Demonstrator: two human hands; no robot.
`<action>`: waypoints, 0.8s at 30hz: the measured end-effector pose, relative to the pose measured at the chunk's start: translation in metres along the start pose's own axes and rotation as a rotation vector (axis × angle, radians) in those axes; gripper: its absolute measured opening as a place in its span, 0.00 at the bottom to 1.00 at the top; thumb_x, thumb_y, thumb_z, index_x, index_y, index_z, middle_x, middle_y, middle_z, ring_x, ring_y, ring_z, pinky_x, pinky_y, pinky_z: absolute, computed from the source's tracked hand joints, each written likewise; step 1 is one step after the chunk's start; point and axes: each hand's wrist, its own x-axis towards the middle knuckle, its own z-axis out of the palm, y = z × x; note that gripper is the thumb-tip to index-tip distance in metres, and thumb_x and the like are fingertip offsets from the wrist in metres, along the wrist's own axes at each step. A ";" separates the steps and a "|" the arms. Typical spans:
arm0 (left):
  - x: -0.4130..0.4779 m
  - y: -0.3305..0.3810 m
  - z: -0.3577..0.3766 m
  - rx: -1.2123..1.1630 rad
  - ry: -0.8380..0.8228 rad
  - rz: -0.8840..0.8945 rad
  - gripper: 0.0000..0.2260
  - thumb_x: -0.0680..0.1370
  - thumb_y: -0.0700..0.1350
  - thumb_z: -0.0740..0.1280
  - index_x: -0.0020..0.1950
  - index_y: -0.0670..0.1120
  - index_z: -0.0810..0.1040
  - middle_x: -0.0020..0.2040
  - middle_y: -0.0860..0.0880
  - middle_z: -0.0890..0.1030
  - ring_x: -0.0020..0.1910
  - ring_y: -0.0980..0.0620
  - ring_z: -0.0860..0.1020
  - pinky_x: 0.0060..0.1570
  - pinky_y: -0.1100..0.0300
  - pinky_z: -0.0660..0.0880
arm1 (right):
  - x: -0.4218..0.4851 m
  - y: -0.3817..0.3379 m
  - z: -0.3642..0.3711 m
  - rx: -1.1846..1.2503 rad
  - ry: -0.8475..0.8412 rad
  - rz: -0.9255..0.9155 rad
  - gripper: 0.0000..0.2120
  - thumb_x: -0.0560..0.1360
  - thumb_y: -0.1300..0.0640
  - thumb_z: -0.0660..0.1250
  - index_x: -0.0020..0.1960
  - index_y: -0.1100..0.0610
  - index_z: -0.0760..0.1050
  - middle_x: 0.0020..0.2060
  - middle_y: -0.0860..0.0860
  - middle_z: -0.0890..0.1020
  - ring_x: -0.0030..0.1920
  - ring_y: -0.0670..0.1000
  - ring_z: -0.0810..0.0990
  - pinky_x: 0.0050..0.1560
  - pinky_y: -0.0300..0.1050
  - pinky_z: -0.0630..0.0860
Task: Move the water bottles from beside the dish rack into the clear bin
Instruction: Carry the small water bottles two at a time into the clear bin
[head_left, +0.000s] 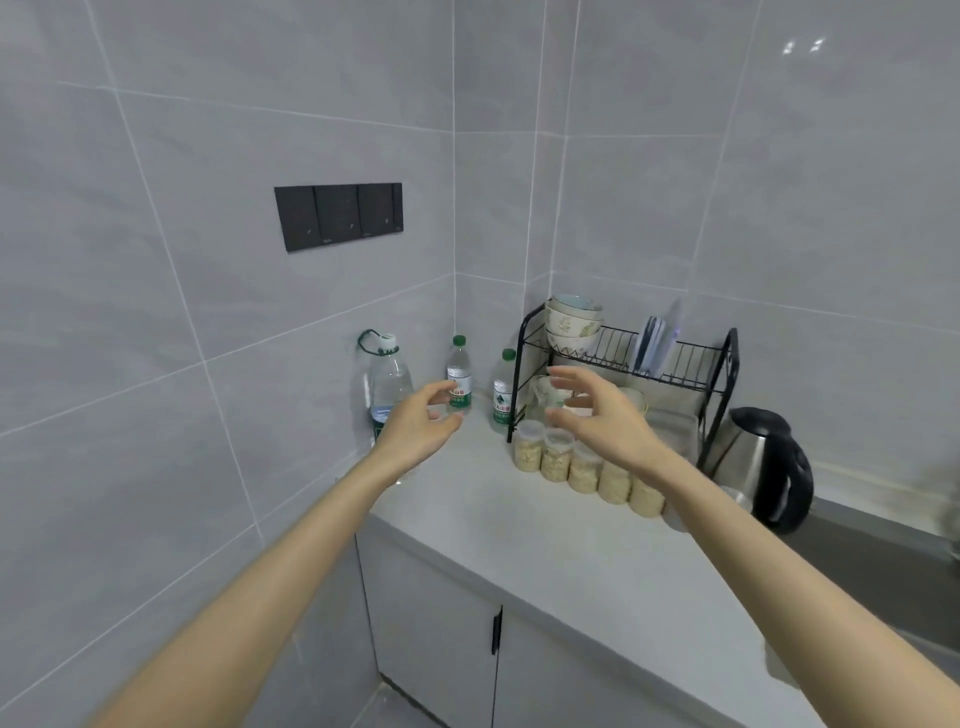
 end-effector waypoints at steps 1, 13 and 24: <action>0.016 -0.002 0.003 -0.009 0.012 -0.015 0.20 0.77 0.42 0.68 0.68 0.48 0.72 0.64 0.48 0.76 0.62 0.47 0.75 0.56 0.61 0.69 | 0.018 0.007 -0.001 -0.009 -0.007 -0.005 0.24 0.76 0.57 0.69 0.70 0.51 0.69 0.64 0.49 0.77 0.59 0.49 0.77 0.61 0.46 0.74; 0.195 -0.051 0.037 -0.007 0.130 -0.071 0.20 0.77 0.40 0.66 0.69 0.45 0.70 0.67 0.46 0.74 0.66 0.48 0.72 0.60 0.63 0.67 | 0.205 0.089 0.024 -0.017 -0.094 0.016 0.23 0.75 0.59 0.68 0.69 0.52 0.70 0.63 0.48 0.78 0.60 0.50 0.78 0.60 0.43 0.73; 0.337 -0.132 0.075 0.007 0.264 -0.064 0.23 0.79 0.40 0.64 0.73 0.45 0.66 0.70 0.45 0.70 0.69 0.47 0.68 0.67 0.53 0.66 | 0.302 0.138 0.086 -0.026 0.011 0.061 0.20 0.76 0.63 0.66 0.68 0.57 0.72 0.61 0.51 0.79 0.59 0.48 0.77 0.63 0.42 0.72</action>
